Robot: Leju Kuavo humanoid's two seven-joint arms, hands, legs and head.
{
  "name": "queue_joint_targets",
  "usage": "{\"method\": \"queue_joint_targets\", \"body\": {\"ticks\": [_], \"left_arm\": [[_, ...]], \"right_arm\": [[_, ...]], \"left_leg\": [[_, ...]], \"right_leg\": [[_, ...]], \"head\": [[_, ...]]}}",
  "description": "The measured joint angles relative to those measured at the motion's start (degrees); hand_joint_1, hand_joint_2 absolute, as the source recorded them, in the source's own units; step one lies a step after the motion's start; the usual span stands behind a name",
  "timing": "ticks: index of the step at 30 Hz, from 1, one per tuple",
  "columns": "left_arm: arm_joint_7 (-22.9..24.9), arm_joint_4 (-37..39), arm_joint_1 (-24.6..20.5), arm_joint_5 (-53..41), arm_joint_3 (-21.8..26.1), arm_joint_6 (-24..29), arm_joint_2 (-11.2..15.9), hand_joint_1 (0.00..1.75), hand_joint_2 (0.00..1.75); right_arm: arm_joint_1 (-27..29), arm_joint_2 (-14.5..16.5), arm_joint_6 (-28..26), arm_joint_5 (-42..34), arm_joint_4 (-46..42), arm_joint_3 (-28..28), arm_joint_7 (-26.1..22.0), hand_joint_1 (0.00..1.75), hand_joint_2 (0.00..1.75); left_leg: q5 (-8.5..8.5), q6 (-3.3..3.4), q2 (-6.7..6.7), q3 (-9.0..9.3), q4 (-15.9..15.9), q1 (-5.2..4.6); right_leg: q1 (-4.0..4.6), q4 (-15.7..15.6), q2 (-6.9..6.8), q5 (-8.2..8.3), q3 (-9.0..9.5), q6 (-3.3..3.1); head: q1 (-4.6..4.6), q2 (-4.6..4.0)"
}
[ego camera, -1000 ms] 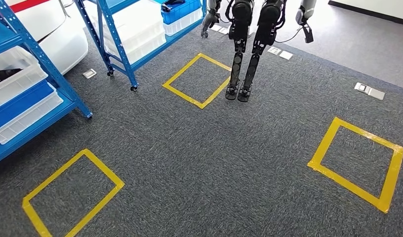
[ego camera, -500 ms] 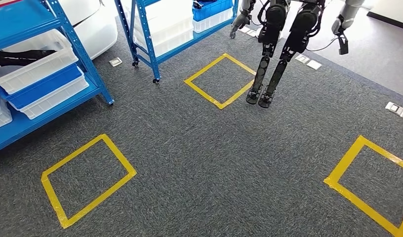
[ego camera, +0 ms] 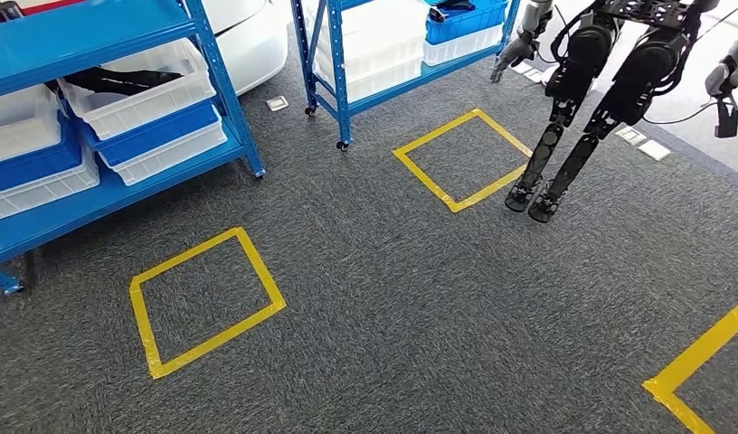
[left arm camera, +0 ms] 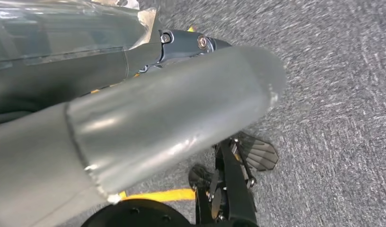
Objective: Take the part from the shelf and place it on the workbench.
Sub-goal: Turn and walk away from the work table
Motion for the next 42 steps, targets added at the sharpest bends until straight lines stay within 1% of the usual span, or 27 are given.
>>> {"method": "queue_joint_targets", "body": {"ticks": [1, 3, 5, 6, 7, 8, 9, 11, 13, 14, 16, 18, 20, 22, 23, 24, 26, 27, 29, 31, 33, 35, 37, 38, 39, 40, 42], "left_arm": [[0.0, 0.0, 0.1, 0.0, 0.0, 0.0, 0.0, 0.00, 0.00], [-0.6, 0.0, 0.1, -0.1, 0.0, 0.5, 0.0, 0.00, 0.00], [-2.1, 0.0, -0.1, -0.2, 0.0, 2.3, 0.0, 0.00, 0.00], [-3.2, -0.1, -0.2, -0.1, 0.0, 3.9, -0.1, 0.00, 0.00], [-4.5, -0.1, -0.2, 0.0, 0.1, 5.7, -0.2, 0.00, 0.00], [-5.8, -0.1, -0.2, 0.4, 0.3, 7.4, -0.4, 0.00, 0.00], [-6.9, -0.1, -0.2, 0.8, 0.6, 8.8, -0.5, 0.00, 0.00], [-8.2, -0.1, -0.4, 1.9, 1.4, 9.7, -0.9, 0.00, 0.00], [-8.4, -0.1, -0.7, 3.1, 2.2, 7.7, -1.2, 0.00, 0.00], [-8.4, -0.2, -0.9, 3.5, 2.6, 6.4, -1.3, 0.00, 0.00], [-8.2, -0.2, -0.9, 3.9, 3.3, 4.3, -1.6, 0.00, 0.00], [-7.9, -0.2, -1.0, 4.0, 3.8, 2.8, -1.8, 0.00, 0.00], [-7.7, -0.2, -1.2, 4.0, 4.0, 1.3, -1.9, 0.00, 0.00], [-7.5, -0.2, -1.3, 3.8, 4.3, 0.0, -2.0, 0.00, 0.00], [-7.3, -0.2, -1.2, 3.7, 4.3, -0.4, -2.0, 0.00, 0.00], [-7.1, -0.2, -1.2, 3.6, 4.4, -0.8, -2.0, 0.00, 0.00], [-6.6, -0.2, -1.2, 3.2, 4.4, -1.5, -2.0, 0.00, 0.00], [-6.5, -0.2, -1.2, 3.0, 4.4, -1.8, -2.0, 0.00, 0.00], [-6.1, -0.2, -1.2, 2.7, 4.4, -2.2, -2.0, 0.00, 0.00], [-5.8, -0.2, -1.0, 2.2, 4.3, -2.4, -1.8, 0.00, 0.00], [-5.6, -0.2, -0.8, 1.7, 4.3, -2.8, -1.7, 0.00, 0.00], [-5.5, -0.2, -0.9, 1.4, 4.2, -3.0, -1.7, 0.00, 0.00], [-5.4, -0.2, -1.0, 1.2, 4.2, -3.1, -1.7, 0.00, 0.00], [-5.4, -0.2, -1.0, 1.2, 4.2, -3.1, -1.6, 0.00, 0.00], [-5.3, -0.2, -0.9, 1.1, 4.2, -3.1, -1.6, 0.00, 0.00], [-5.2, -0.2, -0.9, 1.1, 4.2, -3.1, -1.6, 0.00, 0.00], [-5.0, -0.2, -1.0, 1.1, 4.2, -3.1, -1.6, 0.00, 0.00]], "right_arm": [[-0.1, 0.0, 0.0, 0.0, 0.0, 0.0, 0.0, 0.00, 0.00], [0.0, 0.1, 0.0, 0.0, 0.0, -0.1, 0.0, 0.00, 0.00], [0.2, 0.2, 0.0, -0.1, 0.0, -0.2, 0.0, 0.00, 0.00], [0.3, 0.2, 0.0, -0.1, 0.0, -0.3, 0.0, 0.00, 0.00], [0.3, 0.2, -0.1, 0.0, 0.0, -0.4, 0.0, 0.00, 0.00], [0.4, 0.2, -0.1, 0.0, 0.0, -0.5, 0.0, 0.00, 0.00], [0.3, 0.2, -0.2, 0.0, 0.0, -0.6, -0.1, 0.00, 0.00], [0.2, 0.3, -0.2, 0.1, 0.0, -0.6, -0.1, 0.00, 0.00], [0.2, 0.5, -0.2, 0.2, 0.0, -0.8, -0.2, 0.00, 0.00], [0.1, 0.5, -0.2, 0.2, 0.0, -0.9, -0.2, 0.00, 0.00], [0.0, 0.5, -0.2, 0.2, 0.0, -1.2, -0.3, 0.00, 0.00], [0.0, 0.5, -0.2, 0.1, 0.0, -1.6, -0.3, 0.00, 0.00], [0.2, 0.4, -0.2, -0.1, 0.0, -1.9, -0.3, 0.00, 0.00], [0.4, 0.4, -0.2, -0.3, 0.0, -2.2, -0.3, 0.00, 0.00], [0.5, 0.3, -0.2, -0.4, 0.0, -2.4, -0.3, 0.00, 0.00], [0.6, 0.3, -0.2, -0.5, 0.0, -2.6, -0.3, 0.00, 0.00], [0.6, 0.2, -0.2, -0.6, 0.0, -2.9, -0.2, 0.00, 0.00], [0.6, 0.2, -0.2, -0.7, 0.0, -3.1, -0.2, 0.00, 0.00], [0.6, 0.1, -0.2, -1.0, 0.0, -3.3, -0.2, 0.00, 0.00], [0.4, 0.1, -0.2, -1.2, 0.0, -3.5, -0.2, 0.00, 0.00], [0.3, 0.1, -0.2, -1.4, 0.0, -3.8, -0.2, 0.00, 0.00], [0.5, 0.1, -0.2, -1.6, 0.0, -4.2, -0.2, 0.00, 0.00], [0.7, 0.1, -0.2, -1.7, 0.0, -4.4, -0.2, 0.00, 0.00], [0.7, 0.1, -0.2, -1.8, 0.0, -4.5, -0.1, 0.00, 0.00], [0.7, 0.0, -0.2, -1.8, 0.0, -4.6, -0.1, 0.00, 0.00], [0.6, 0.0, -0.2, -1.8, 0.0, -4.7, -0.1, 0.00, 0.00], [0.6, 0.1, -0.2, -1.8, 0.0, -4.8, -0.1, 0.00, 0.00]], "left_leg": [[-0.10, -0.26, 0.46, -0.09, 0.2, 0.10], [-1.88, -0.75, 2.91, -1.29, 3.0, 0.16], [-5.73, -1.10, 5.28, -4.63, 10.1, 0.11], [-7.33, -1.19, 5.64, -6.55, 14.1, 0.15], [-7.92, -1.18, 5.80, -7.80, 16.5, 0.16], [-7.37, -1.08, 5.90, -7.98, 16.8, 0.16], [-5.86, -0.85, 6.08, -6.97, 14.8, 0.13], [-2.29, -0.03, 7.77, -2.85, 6.7, -0.22], [-0.83, 0.71, 9.37, -0.29, 1.5, -0.76], [-0.91, 0.93, 9.51, -0.12, 0.9, -1.01], [-0.50, 1.39, 8.31, -0.01, 0.2, -0.94], [0.18, 1.95, 7.19, 0.52, -0.8, -0.51], [0.58, 2.31, 5.96, 0.67, -1.2, -0.27], [0.65, 2.37, 4.51, 0.57, -1.2, -0.24], [0.65, 2.34, 3.75, 0.58, -1.1, -0.22], [0.64, 2.26, 2.98, 0.64, -1.1, -0.17], [0.57, 1.85, 1.50, 0.70, -0.9, -0.05], [0.44, 1.51, 0.82, 0.62, -0.7, -0.12], [0.29, 0.83, -0.16, 0.34, -0.4, -0.23], [0.30, 0.29, -0.71, 0.09, -0.3, -0.07], [-0.81, -0.25, 1.41, -0.76, 1.5, 0.07], [-4.18, -0.75, 4.58, -3.77, 7.7, 0.10], [-7.11, -1.11, 5.63, -7.60, 15.2, 0.27], [-7.15, -1.20, 5.80, -8.50, 16.8, 0.34], [-6.16, -1.22, 5.97, -8.27, 16.1, 0.41], [-4.34, -1.12, 6.37, -6.85, 13.1, 0.46], [-0.97, -0.66, 8.88, -2.64, 5.1, 0.25]], "right_leg": [[-0.09, 0.0, -0.43, 0.11, 0.17, -0.36], [-0.23, -0.1, -1.46, 0.30, 0.34, -1.07], [0.08, -0.1, -2.68, 0.21, 0.32, -1.61], [0.23, -0.1, -3.37, 0.13, 0.29, -1.78], [0.37, -0.1, -4.04, 0.05, 0.30, -1.90], [0.48, -0.1, -4.65, -0.03, 0.36, -2.00], [0.58, -0.1, -5.21, -0.11, 0.47, -2.10], [0.84, -0.1, -6.19, -0.32, 0.75, -2.11], [1.16, -0.2, -7.04, -0.58, 0.85, -1.81], [1.24, -0.2, -7.48, -0.67, 0.92, -1.62], [1.32, -0.4, -8.03, -0.82, 1.20, -1.16], [1.31, 1.4, -6.13, -2.01, 0.58, -0.94], [0.99, 7.7, -3.43, -4.95, -2.36, -1.18], [0.63, 14.2, -2.66, -7.12, -5.65, -1.07], [0.48, 14.9, -2.58, -6.97, -6.15, -0.68], [0.32, 13.5, -2.44, -5.88, -5.60, -0.12], [-0.12, 6.1, -1.04, -2.41, -2.45, 1.05], [-0.21, 2.7, -0.23, -0.98, -1.10, 1.22], [-0.08, -0.2, 0.63, 0.14, -0.07, 0.71], [-0.03, -0.3, -0.33, 0.37, 0.24, -0.15], [-0.28, -0.4, -1.36, 0.58, 0.61, -0.89], [-0.20, -0.5, -2.63, 0.52, 0.64, -1.55], [0.00, -0.5, -4.08, 0.33, 0.63, -1.92], [0.03, -0.5, -4.73, 0.25, 0.65, -2.01], [0.05, -0.5, -5.31, 0.18, 0.72, -2.08], [0.05, -0.5, -5.87, 0.08, 0.85, -2.09], [0.33, -0.5, -6.86, -0.25, 1.20, -1.80]], "head": [[0.01, 0.00], [-0.33, 0.00], [-0.73, 0.00], [-0.77, 0.00], [-0.78, 0.00], [-0.77, 0.00], [-0.78, 0.00], [-0.77, 0.00], [-0.74, 0.00], [-0.73, 0.00], [-0.78, 0.00], [-0.66, 0.00], [-0.48, 0.00], [-0.46, 0.00], [-0.45, 0.00], [-0.46, 0.00], [-0.41, 0.00], [-0.39, 0.00], [-0.46, 0.00], [-0.58, 0.00], [-0.85, 0.00], [-1.23, 0.00], [-1.37, 0.00], [-1.40, 0.00], [-1.39, 0.00], [-1.40, 0.00], [-1.41, 0.00]]}}
